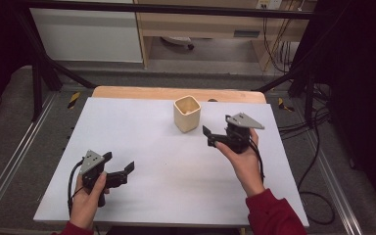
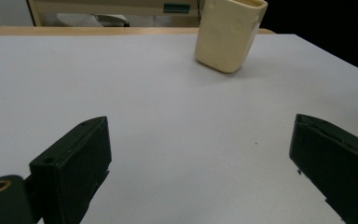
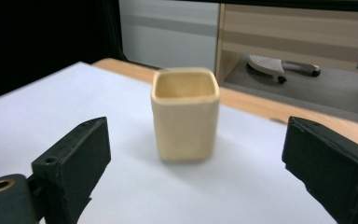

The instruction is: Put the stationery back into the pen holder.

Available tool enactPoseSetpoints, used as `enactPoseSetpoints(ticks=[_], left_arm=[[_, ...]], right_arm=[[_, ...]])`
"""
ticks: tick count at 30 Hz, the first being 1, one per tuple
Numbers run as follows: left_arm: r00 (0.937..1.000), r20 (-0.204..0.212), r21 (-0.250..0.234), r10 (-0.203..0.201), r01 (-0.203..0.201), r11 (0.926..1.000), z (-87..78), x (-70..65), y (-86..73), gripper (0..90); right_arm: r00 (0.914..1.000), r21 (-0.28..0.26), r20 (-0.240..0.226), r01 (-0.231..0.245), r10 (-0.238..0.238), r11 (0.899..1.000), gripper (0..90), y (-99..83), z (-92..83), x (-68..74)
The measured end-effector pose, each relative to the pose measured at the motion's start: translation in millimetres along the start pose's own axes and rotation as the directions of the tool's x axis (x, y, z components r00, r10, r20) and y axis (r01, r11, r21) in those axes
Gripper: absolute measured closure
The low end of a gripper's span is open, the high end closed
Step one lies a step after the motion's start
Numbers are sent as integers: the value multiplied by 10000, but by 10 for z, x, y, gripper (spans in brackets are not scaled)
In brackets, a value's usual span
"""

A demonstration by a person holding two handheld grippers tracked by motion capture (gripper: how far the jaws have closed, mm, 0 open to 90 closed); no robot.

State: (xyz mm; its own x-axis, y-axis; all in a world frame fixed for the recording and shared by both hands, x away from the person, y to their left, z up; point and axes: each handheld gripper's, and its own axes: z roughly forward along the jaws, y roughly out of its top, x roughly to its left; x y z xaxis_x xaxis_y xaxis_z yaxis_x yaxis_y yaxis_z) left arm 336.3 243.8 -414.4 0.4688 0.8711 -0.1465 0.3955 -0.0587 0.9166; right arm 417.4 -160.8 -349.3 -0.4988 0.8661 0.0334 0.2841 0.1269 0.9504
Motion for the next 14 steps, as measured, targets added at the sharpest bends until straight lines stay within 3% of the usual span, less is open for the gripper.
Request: enactPoseSetpoints(ticks=[6, 10, 14], left_arm=[[9999, -17, -60, -118, 118, 9999, -135, 51, -35, 54], [9999, -3, -130, -142, 141, 9998, -240, 71, -64, 55], [9997, 43, -269, -238, 239, 9994, -279, 84, -70, 54]], right_arm=[[9997, 322, 210, 121, -127, 9994, 50, -485, -402, -103], [9984, 674, 419, -409, 382, 9969, 52, -757, -619, -208], [9949, 1153, 909, -552, 448, 9918, 76, -954, -723, -326]])
